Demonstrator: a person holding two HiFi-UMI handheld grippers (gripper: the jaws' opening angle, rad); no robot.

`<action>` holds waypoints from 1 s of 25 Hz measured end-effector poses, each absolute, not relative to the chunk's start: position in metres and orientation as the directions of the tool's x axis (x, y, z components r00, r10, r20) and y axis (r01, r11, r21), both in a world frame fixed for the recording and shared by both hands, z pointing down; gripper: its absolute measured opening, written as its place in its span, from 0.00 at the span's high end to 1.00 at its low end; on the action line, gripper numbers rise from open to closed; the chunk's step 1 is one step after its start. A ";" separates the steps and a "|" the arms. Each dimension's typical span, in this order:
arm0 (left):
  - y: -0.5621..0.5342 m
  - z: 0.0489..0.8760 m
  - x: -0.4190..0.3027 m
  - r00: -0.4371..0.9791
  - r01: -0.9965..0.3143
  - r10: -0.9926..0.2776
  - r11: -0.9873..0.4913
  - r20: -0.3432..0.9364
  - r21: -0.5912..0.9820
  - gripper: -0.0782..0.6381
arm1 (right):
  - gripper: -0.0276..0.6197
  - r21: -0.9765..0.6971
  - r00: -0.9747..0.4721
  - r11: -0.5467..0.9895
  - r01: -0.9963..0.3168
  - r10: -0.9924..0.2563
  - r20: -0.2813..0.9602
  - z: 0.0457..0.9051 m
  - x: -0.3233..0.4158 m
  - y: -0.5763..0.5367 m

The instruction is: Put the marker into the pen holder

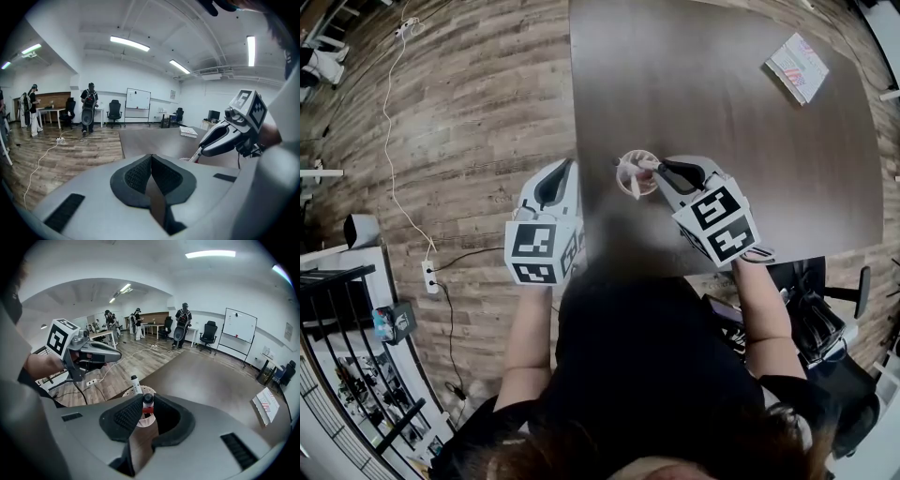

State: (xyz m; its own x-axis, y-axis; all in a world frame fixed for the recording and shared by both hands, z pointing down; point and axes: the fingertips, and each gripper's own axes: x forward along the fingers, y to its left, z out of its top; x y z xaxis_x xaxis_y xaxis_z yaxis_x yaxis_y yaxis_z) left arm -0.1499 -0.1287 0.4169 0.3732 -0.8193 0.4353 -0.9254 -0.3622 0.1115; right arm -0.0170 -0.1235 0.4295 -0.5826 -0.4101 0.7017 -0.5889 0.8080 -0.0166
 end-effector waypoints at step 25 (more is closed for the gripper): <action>-0.125 0.405 -0.149 0.378 -0.924 -0.828 -0.365 0.414 0.115 0.85 | 0.85 0.007 -0.558 0.707 -0.707 -0.564 0.609 0.414 0.008 -0.126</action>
